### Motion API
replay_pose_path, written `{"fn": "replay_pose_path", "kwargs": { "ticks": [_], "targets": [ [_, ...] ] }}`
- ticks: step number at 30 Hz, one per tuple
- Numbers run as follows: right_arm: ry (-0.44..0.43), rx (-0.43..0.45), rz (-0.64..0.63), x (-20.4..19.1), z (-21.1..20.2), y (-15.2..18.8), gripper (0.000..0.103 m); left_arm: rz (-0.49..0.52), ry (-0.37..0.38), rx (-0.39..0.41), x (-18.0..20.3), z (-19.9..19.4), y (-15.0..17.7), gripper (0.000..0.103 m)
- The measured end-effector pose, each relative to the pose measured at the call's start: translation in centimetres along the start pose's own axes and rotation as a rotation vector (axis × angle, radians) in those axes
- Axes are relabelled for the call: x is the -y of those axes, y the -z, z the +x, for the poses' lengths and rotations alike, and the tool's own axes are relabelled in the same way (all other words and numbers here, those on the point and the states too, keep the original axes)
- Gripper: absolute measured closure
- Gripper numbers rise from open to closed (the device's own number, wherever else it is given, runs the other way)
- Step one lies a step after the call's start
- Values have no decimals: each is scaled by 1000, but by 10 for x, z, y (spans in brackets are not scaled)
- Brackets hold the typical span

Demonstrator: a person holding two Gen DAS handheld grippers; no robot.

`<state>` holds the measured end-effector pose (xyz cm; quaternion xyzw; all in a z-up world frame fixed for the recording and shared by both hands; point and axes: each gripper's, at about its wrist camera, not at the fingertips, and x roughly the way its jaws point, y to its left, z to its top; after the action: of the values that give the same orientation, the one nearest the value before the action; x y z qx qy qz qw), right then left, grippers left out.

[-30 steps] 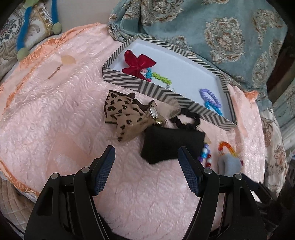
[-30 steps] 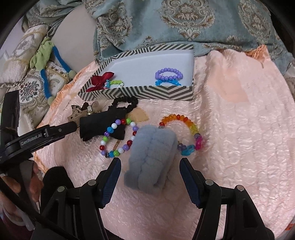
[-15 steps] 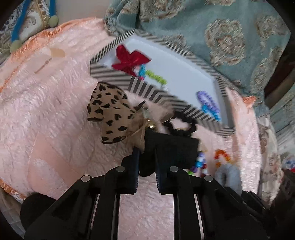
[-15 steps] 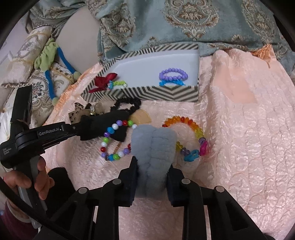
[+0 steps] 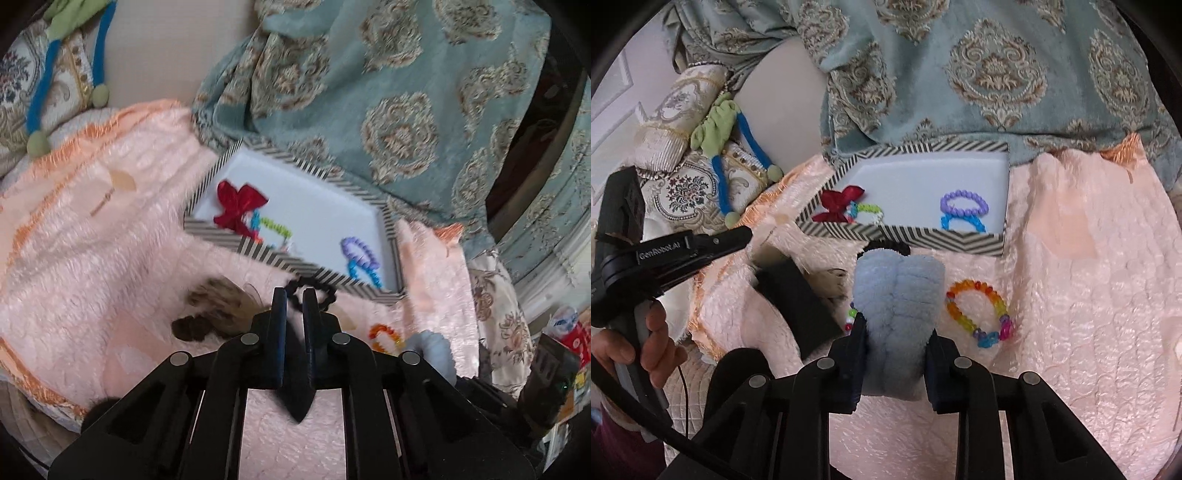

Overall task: Organize jewelry
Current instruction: 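Carry the black clip with the left tool while the right tool carries the grey clip over the tray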

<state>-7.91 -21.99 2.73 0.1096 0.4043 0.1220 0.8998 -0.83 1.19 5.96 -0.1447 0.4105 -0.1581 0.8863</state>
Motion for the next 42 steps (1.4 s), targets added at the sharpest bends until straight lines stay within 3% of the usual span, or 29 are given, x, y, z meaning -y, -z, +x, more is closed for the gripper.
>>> {"fn": "replay_pose_path", "kwargs": {
  "ticks": [4,8,10,12,14,19,22,24,27,37,42],
  "targets": [
    [6,7,-1,0,-2,-3,78,27,-9,30,6,-10,-7,95],
    [4,-5,0,0,-1,0,78,7,-21,-5,-3,-7,-2,95],
    [2,-14,5,1,1,2,78,-31,-22,-48,-12,-1,5,86],
    [-2,-21,12,2,4,2,78,-43,-44,-79,-17,6,17,48],
    [-7,-29,17,2,8,2,78,-56,-74,-115,-24,17,32,40],
    [-15,-46,11,-1,12,5,78,-98,-139,-225,-31,55,58,40],
    [-10,-53,12,1,14,7,78,-122,-112,-219,-30,66,64,44],
    [-8,-51,14,2,13,7,78,-98,-109,-233,-26,72,66,81],
    [-7,-41,11,2,9,6,78,-80,-97,-232,-28,72,69,90],
    [-14,-8,15,1,0,-3,78,-64,-14,-122,-27,14,46,93],
    [-10,4,-3,-2,-1,-13,78,-21,-13,-75,-11,-1,27,93]
  ]
}}
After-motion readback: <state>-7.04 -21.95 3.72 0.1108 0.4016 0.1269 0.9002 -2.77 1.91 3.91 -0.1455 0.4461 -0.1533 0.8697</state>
